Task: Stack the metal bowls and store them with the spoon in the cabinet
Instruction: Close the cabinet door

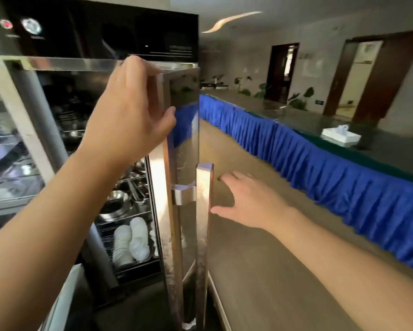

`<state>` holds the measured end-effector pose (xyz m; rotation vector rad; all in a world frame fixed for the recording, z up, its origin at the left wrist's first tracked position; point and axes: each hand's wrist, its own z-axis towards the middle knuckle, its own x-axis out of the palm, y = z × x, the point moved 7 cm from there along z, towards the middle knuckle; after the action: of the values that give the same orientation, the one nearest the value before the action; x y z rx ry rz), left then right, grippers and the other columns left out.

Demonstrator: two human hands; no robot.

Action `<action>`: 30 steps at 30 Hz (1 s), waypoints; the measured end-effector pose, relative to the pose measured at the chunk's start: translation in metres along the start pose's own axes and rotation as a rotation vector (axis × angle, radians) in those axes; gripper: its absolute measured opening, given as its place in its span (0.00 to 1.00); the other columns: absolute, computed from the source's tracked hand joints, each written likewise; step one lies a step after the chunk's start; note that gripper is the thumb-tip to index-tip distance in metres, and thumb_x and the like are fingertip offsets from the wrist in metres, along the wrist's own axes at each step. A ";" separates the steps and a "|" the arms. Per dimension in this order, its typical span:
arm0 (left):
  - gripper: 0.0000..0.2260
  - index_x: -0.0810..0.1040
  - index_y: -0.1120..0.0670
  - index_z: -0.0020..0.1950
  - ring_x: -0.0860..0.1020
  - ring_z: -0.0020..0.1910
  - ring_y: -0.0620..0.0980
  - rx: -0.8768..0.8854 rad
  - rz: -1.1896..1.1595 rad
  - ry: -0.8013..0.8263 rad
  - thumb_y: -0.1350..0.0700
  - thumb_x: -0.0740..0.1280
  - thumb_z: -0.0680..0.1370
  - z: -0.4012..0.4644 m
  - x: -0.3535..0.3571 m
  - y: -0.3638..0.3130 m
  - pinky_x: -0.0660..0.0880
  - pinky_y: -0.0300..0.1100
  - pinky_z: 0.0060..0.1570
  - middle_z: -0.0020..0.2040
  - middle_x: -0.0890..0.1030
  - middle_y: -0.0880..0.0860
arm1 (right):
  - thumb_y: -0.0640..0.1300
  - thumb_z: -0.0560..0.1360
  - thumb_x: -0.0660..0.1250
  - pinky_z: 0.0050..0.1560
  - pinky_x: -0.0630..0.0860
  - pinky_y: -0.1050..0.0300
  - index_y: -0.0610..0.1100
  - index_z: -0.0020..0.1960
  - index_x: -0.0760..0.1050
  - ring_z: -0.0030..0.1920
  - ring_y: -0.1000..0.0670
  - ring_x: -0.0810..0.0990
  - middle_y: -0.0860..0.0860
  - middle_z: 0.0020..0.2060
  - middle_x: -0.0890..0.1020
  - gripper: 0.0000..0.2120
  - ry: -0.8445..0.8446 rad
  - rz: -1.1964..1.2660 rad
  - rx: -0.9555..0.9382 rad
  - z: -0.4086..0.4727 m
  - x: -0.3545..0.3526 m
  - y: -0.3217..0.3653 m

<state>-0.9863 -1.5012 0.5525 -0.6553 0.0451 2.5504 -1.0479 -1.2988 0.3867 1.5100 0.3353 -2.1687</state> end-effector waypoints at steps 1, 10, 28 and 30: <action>0.24 0.68 0.59 0.65 0.73 0.58 0.55 -0.032 0.024 -0.004 0.52 0.72 0.73 -0.004 -0.006 0.014 0.68 0.40 0.52 0.59 0.75 0.59 | 0.69 0.72 0.65 0.51 0.74 0.54 0.48 0.71 0.68 0.61 0.48 0.75 0.51 0.62 0.77 0.35 0.017 0.031 -0.041 0.008 0.006 0.015; 0.26 0.66 0.56 0.71 0.74 0.62 0.58 -0.095 0.270 0.008 0.51 0.67 0.76 -0.017 -0.051 0.125 0.71 0.49 0.60 0.65 0.74 0.58 | 0.65 0.74 0.66 0.57 0.80 0.51 0.52 0.65 0.71 0.56 0.51 0.80 0.53 0.59 0.81 0.26 0.155 0.379 -0.254 0.085 0.068 0.133; 0.33 0.53 0.55 0.80 0.70 0.70 0.56 -0.304 0.337 -0.034 0.44 0.62 0.80 -0.044 -0.041 0.367 0.71 0.51 0.64 0.74 0.67 0.56 | 0.54 0.66 0.69 0.34 0.67 0.58 0.49 0.32 0.72 0.26 0.57 0.70 0.58 0.23 0.72 0.11 0.430 0.968 -0.025 0.264 0.197 0.276; 0.33 0.55 0.55 0.80 0.69 0.71 0.55 -0.347 0.315 0.022 0.42 0.62 0.80 -0.062 -0.028 0.398 0.71 0.52 0.65 0.74 0.67 0.56 | 0.54 0.65 0.68 0.34 0.67 0.55 0.49 0.35 0.74 0.26 0.54 0.69 0.57 0.24 0.70 0.08 0.437 1.033 -0.003 0.282 0.209 0.288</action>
<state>-1.1285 -1.8706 0.4750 -0.8643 -0.3171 2.8848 -1.1898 -1.7238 0.3142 1.6246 -0.2732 -1.0349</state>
